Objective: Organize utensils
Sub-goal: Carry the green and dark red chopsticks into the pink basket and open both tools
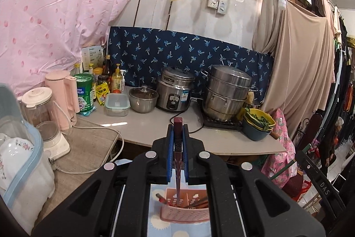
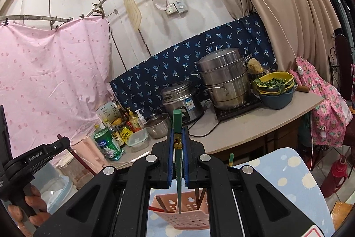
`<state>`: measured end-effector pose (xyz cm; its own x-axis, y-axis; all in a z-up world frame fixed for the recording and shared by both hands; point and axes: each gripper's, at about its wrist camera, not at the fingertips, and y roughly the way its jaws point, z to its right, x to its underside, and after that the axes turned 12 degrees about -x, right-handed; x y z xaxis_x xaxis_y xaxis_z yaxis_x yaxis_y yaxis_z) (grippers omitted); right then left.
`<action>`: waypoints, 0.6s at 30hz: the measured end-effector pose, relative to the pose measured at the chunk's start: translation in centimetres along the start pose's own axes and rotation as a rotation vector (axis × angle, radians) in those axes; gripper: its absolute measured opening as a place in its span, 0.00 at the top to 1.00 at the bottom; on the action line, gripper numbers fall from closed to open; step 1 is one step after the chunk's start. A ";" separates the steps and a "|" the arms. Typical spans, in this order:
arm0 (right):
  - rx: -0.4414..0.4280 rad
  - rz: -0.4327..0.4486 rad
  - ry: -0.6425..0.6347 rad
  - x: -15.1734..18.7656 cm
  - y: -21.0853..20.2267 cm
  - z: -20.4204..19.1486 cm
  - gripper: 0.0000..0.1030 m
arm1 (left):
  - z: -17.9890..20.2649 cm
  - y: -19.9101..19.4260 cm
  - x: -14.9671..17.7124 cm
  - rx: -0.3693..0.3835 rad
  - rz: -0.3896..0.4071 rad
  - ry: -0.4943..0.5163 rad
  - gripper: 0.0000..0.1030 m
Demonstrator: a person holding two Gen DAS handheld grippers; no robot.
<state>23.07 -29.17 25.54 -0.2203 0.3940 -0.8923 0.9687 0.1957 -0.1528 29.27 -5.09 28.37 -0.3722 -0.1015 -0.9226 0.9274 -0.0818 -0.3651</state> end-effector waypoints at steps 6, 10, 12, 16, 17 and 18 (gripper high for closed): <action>0.025 -0.035 -0.007 0.7 3.3 1.2 0.93 | 1.3 3.4 1.3 -0.011 -0.025 0.024 0.93; 0.037 -0.081 -0.011 2.4 5.3 2.1 0.93 | 1.6 5.7 2.8 -0.010 -0.070 0.019 0.93; 0.039 -0.107 -0.011 3.3 6.1 2.5 0.93 | 1.6 6.6 3.6 -0.009 -0.092 0.020 0.93; 0.047 -0.156 -0.015 5.1 7.4 3.0 0.93 | 1.7 7.8 4.9 -0.016 -0.124 0.029 0.93; 0.051 -0.164 -0.017 5.4 7.6 3.1 0.93 | 1.7 8.1 5.2 -0.017 -0.131 0.030 0.93; 0.052 -0.173 -0.019 5.7 7.8 3.1 0.93 | 1.7 8.2 5.4 -0.018 -0.135 0.032 0.93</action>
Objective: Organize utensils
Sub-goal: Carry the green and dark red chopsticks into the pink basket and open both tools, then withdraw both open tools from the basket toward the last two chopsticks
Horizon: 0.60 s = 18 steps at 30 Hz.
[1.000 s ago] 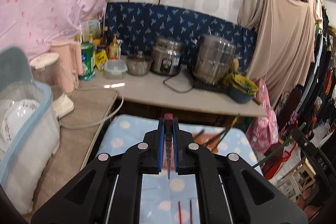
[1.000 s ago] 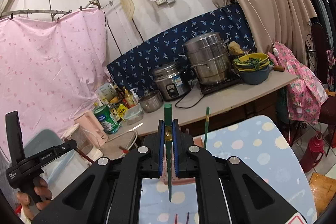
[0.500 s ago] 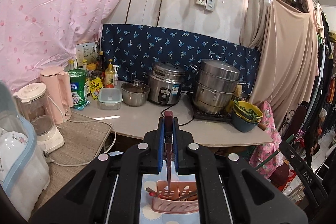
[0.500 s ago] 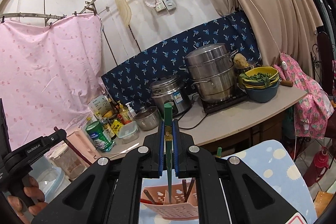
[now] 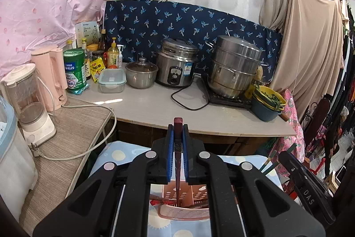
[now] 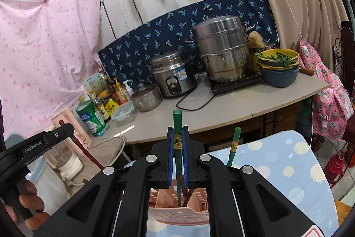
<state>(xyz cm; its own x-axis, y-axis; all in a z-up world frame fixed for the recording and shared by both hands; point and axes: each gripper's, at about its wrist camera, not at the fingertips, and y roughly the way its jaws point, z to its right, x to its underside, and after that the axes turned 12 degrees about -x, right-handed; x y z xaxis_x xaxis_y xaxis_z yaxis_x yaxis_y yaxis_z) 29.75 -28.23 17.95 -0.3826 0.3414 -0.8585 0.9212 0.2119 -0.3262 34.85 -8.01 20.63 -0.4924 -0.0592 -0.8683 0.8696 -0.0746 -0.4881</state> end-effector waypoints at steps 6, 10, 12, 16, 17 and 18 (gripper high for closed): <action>-0.003 -0.033 -0.009 0.8 0.5 -0.2 0.92 | -0.1 0.2 0.7 -0.019 -0.002 0.020 0.75; -0.004 -0.022 -0.015 1.0 -0.2 -0.8 0.86 | -0.4 -0.6 0.9 -0.033 0.016 0.028 0.63; -0.006 -0.017 -0.018 1.0 -0.6 -1.0 0.82 | -0.5 -1.0 1.0 -0.037 0.019 0.033 0.63; -0.010 -0.011 -0.034 1.0 -1.6 -1.7 0.82 | -0.5 -2.1 1.4 -0.035 0.025 0.042 0.62; -0.009 -0.010 -0.043 1.2 -2.0 -2.0 0.82 | -0.6 -2.4 1.5 -0.036 0.028 0.044 0.62; -0.009 -0.010 -0.049 1.2 -2.2 -2.3 0.81 | -0.6 -2.6 1.6 -0.035 0.029 0.045 0.62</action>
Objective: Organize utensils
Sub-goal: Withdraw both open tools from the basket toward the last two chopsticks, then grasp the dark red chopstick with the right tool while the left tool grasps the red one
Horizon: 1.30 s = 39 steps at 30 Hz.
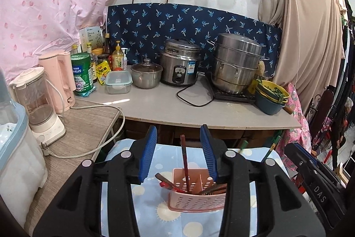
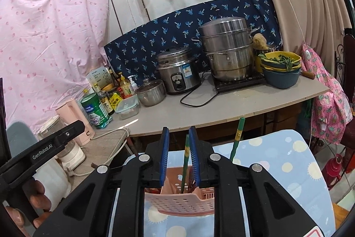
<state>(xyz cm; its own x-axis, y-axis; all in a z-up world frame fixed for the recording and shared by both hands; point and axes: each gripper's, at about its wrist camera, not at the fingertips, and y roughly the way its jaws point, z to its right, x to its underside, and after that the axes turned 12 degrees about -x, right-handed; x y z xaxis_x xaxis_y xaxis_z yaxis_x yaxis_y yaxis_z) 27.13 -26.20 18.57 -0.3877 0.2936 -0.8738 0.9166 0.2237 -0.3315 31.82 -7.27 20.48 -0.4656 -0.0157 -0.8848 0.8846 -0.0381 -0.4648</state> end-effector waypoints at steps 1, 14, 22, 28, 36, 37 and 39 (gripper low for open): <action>-0.002 -0.001 -0.006 0.1 -0.3 -0.3 0.81 | -0.1 -0.3 0.1 0.002 0.000 0.001 0.62; 0.011 -0.055 -0.043 5.7 -5.7 -2.1 0.74 | -1.7 -4.4 4.7 -0.006 -0.030 0.045 0.60; 0.031 -0.133 -0.040 11.0 -8.5 -2.2 0.74 | -2.9 -6.4 10.3 -0.024 -0.102 0.085 0.60; 0.044 -0.175 -0.038 14.3 -10.2 -2.8 0.74 | -3.3 -7.7 13.6 -0.016 -0.154 0.096 0.60; 0.072 -0.212 -0.061 18.0 -11.9 -3.5 0.74 | -3.5 -9.1 17.6 -0.009 -0.212 0.116 0.60; 0.073 -0.221 -0.067 18.6 -12.1 -3.7 0.74 | -3.6 -9.2 18.1 -0.007 -0.223 0.117 0.60; 0.077 -0.235 -0.076 19.5 -12.3 -4.0 0.74 | -3.9 -9.4 19.2 -0.003 -0.245 0.116 0.60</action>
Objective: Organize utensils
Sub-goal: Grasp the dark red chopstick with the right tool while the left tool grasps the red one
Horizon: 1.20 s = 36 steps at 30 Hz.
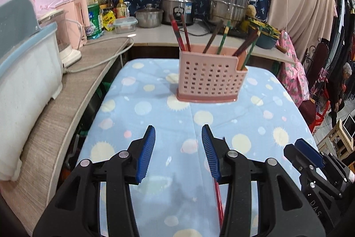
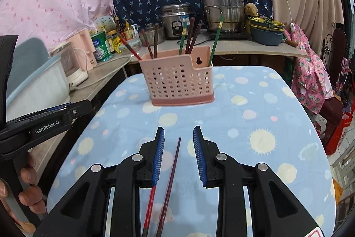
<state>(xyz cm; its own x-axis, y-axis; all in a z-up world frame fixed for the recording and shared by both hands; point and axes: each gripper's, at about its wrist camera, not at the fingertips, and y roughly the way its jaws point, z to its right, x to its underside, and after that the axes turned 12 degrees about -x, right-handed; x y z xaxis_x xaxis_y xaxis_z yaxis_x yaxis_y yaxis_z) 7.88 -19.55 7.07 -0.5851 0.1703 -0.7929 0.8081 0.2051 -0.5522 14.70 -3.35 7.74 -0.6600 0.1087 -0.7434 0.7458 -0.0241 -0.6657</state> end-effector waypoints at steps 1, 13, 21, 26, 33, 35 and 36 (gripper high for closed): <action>-0.002 -0.011 -0.002 0.6 0.0 -0.2 0.74 | 0.0 0.1 0.5 0.002 -0.012 0.001 0.60; -0.002 -0.134 0.006 7.4 0.9 -1.1 0.74 | -0.3 1.1 6.6 0.004 -0.127 0.023 0.60; 0.000 -0.203 0.027 10.9 1.4 -1.2 0.74 | -0.5 1.5 9.5 0.002 -0.182 0.030 0.60; 0.000 -0.229 0.045 12.3 1.5 -1.0 0.74 | -0.4 1.6 10.8 0.002 -0.208 0.041 0.60; -0.004 -0.252 0.054 13.4 1.6 -1.2 0.74 | -0.3 1.8 12.2 0.001 -0.234 0.055 0.60; -0.008 -0.256 0.052 13.6 1.7 -1.4 0.74 | -0.3 1.8 12.4 0.002 -0.239 0.057 0.60; -0.011 -0.258 0.051 13.7 1.7 -1.5 0.74 | -0.3 1.8 12.5 0.003 -0.240 0.057 0.60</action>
<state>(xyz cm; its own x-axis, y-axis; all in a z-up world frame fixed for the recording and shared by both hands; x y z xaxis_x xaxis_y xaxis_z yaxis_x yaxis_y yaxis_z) 1.14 -15.42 -4.36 -0.7747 0.1596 -0.6118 0.6309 0.2581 -0.7317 7.82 -1.72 -2.73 -0.8121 0.1678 -0.5588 0.5678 0.0065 -0.8232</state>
